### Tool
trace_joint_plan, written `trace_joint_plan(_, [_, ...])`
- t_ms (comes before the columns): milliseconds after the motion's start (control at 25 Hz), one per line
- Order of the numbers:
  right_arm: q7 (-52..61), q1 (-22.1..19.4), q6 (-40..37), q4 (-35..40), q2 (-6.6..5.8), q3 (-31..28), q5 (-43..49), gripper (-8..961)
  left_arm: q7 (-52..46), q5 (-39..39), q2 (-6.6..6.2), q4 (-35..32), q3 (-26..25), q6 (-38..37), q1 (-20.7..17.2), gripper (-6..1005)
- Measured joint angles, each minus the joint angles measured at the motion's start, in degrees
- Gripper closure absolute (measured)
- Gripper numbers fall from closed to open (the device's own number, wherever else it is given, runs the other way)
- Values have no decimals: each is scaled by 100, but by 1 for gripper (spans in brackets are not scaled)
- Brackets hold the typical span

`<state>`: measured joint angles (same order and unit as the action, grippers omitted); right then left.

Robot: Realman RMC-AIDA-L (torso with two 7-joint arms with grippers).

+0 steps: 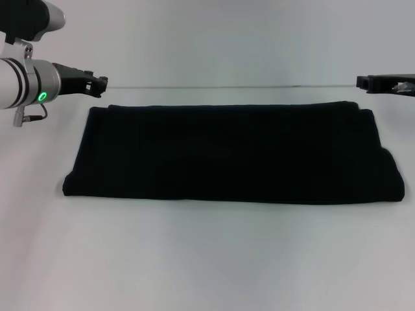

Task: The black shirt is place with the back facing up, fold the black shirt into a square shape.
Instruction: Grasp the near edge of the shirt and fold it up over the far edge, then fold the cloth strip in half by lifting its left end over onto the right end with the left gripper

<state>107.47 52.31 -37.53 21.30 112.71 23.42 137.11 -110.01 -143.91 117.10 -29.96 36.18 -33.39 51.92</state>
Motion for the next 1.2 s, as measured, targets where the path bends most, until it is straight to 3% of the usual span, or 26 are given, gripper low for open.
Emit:
trace_joint_plan(80, [32, -32, 92, 52, 5, -26, -3, 911, -25, -2, 16, 40, 1, 217, -11, 797])
trace_joint_plan(280, [331, -153, -182, 298, -55, -24, -8, 756, -411, -5, 19, -116, -4, 173, -125, 596])
trace_joint_plan(400, [614, -261, -983, 572, -129, -36, -17, 507, -869, -7, -5, -638, 0, -636, -331, 520])
trace_joint_plan(600, [985, -506, -2727, 1005, -281, -24, -67, 264, -1613, 34, -48, -1826, -45, -2673, -812, 392])
trace_joint_plan(720, [1009, -700, -3644, 1155, -355, -45, -87, 189, -1925, 85, -57, -2311, -76, -3636, -1075, 250])
trace_joint_plan(840, [1009, -801, -3954, 1177, -398, -47, -117, 113, -2044, 123, -70, -2561, -133, -4235, -1314, 132])
trace_joint_plan(1000, [1013, -991, -4201, 1188, -433, -47, -160, 129, -2159, 68, -112, -2584, -148, -4462, -1591, 38])
trace_joint_plan(1200, [1015, -1130, -4098, 1191, -442, -47, -266, 133, -2168, 50, -112, -2577, -146, -4534, -1899, 38])
